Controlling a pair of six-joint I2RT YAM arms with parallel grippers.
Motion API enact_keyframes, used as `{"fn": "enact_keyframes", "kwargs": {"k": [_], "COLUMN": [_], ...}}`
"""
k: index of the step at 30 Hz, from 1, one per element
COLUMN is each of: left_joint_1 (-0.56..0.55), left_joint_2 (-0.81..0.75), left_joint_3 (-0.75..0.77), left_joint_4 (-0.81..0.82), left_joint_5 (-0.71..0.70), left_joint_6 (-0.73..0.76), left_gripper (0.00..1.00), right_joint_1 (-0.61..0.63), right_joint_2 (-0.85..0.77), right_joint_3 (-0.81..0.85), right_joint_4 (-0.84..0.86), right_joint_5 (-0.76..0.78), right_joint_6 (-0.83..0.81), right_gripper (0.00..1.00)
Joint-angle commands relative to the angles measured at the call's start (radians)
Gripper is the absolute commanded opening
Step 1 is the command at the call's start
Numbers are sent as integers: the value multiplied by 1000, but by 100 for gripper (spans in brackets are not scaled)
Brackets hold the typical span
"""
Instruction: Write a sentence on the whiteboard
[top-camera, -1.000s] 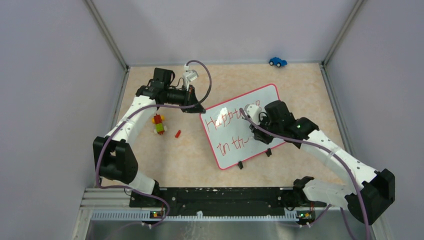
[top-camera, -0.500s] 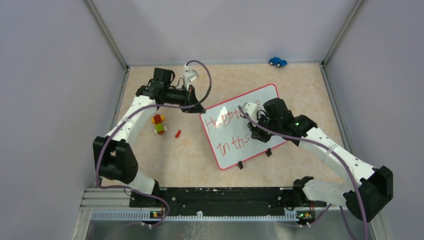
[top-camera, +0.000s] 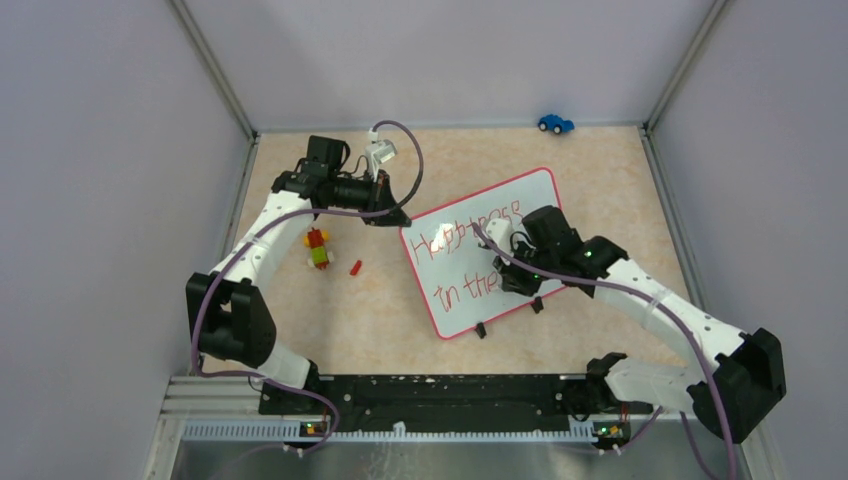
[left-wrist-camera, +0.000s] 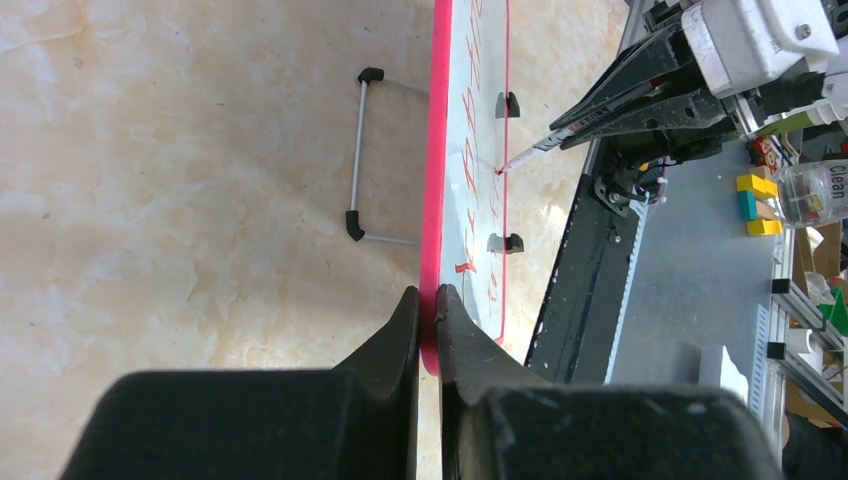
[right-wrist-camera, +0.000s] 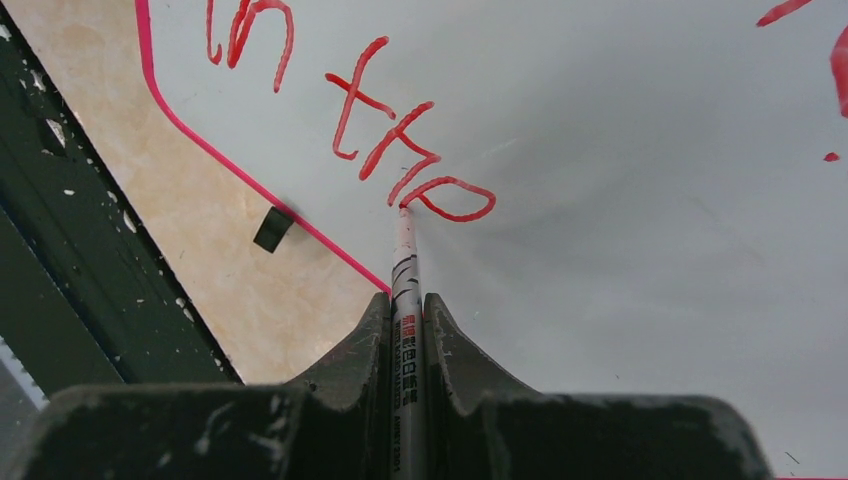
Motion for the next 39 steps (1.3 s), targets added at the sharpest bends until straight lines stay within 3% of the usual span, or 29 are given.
{"fn": "enact_keyframes", "kwargs": {"k": [1, 24, 39], "left_joint_1": [-39, -39, -39], "left_joint_2": [42, 43, 34], "left_joint_3": [-30, -32, -48], "left_joint_4": [-67, -59, -44], "left_joint_5": [-35, -35, -25], "left_joint_6": [38, 29, 29], "left_gripper": [0, 0, 0], "right_joint_1": [6, -42, -52], "right_joint_2": [-11, -47, -112], "right_joint_3": [-18, 21, 84], "right_joint_4": [38, -25, -73], "right_joint_5": [46, 114, 3], "right_joint_6": [-24, -78, -19], "right_gripper": [0, 0, 0]}}
